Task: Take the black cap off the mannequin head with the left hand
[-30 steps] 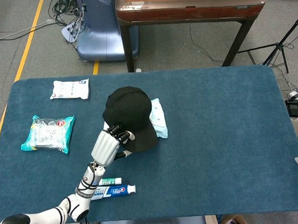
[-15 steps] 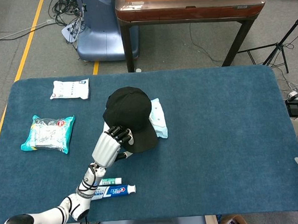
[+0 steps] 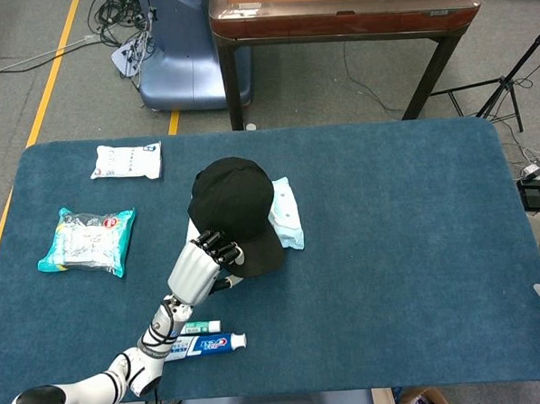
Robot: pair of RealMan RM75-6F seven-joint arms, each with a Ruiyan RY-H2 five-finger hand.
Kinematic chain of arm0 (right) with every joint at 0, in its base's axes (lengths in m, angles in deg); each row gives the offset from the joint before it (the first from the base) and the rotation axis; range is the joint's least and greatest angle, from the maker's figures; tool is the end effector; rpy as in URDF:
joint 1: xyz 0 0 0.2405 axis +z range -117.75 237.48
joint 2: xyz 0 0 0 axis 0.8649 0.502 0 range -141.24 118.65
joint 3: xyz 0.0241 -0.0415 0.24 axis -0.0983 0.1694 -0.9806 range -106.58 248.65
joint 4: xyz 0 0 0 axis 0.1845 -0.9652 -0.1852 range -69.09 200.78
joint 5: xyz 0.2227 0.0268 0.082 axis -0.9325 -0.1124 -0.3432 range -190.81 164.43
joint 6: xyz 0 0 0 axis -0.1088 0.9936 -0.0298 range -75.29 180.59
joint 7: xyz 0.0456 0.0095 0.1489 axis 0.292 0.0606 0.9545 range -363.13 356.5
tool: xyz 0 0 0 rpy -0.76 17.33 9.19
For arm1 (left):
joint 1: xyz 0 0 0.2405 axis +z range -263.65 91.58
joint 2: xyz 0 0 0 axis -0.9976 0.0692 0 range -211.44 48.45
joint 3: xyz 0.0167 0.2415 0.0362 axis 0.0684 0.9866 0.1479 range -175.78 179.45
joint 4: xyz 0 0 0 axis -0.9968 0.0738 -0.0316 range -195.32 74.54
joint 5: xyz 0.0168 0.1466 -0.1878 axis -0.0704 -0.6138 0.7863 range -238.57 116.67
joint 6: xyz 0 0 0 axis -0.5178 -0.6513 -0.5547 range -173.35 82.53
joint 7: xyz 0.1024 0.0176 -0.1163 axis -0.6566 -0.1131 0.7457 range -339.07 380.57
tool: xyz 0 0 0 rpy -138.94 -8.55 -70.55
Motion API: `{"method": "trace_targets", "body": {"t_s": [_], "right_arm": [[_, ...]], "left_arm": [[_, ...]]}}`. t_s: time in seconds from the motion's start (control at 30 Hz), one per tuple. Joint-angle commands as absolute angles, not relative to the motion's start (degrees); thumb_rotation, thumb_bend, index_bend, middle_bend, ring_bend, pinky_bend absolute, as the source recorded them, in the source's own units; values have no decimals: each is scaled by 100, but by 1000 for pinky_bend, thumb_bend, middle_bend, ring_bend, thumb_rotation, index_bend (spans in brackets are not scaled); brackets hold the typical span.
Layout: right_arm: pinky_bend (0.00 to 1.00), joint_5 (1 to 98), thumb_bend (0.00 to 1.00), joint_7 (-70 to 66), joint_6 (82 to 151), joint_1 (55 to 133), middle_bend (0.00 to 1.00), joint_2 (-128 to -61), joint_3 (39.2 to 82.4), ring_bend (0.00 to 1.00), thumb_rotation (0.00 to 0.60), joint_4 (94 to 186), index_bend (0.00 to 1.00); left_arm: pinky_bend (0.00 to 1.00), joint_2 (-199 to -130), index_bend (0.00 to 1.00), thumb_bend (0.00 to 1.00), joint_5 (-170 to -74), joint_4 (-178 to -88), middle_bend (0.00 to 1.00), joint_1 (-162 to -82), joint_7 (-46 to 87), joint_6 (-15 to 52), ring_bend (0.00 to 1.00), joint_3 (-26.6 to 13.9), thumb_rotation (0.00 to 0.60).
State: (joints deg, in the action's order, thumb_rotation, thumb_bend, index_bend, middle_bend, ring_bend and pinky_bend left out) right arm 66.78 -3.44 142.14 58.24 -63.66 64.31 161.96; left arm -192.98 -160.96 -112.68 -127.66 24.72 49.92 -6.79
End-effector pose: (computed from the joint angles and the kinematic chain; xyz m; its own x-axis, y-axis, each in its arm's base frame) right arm -0.3355 -0.1714 0.2150 0.5226 0.0925 0.8475 -0.8454 0.1851 0.5011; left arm -0.0848 0.3166 -0.0487 0.0172 -0.2882 0.9574 0.6607 -0.7155 -0.2273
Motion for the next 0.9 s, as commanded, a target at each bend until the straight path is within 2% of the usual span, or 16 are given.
{"method": "trace_targets", "body": {"t_s": [0.03, 0.3, 0.7, 0.8, 0.9], "right_arm": [[379, 6671, 0, -340, 14214, 5824, 319, -6365, 6428, 192, 600, 16193, 290], [379, 6672, 0, -327, 14209, 5824, 319, -6363, 6430, 192, 600, 16197, 290], [379, 6668, 0, -328, 14201, 5824, 319, -6361, 6433, 192, 600, 16206, 290], [379, 6669, 0, -330, 14201, 5825, 319, -6361, 6433, 192, 600, 16209, 290], [379, 6670, 0, -331, 14200, 5825, 319, -6360, 6434, 192, 600, 16211, 290]], "left_arm": [[526, -19314, 638, 20, -16096, -11218, 725, -12766, 2498, 4991, 446, -656, 600], [526, -19373, 669, 91, -16117, -11067, 735, -12765, 2485, 5051, 452, -616, 600], [526, -19392, 665, 134, -16087, -10975, 735, -12743, 2416, 5067, 452, -582, 600], [526, -19398, 653, 134, -16106, -10939, 690, -12740, 2416, 5108, 423, -567, 600], [500, -19409, 632, 134, -16121, -10897, 581, -12742, 2440, 5138, 349, -554, 600]]}}
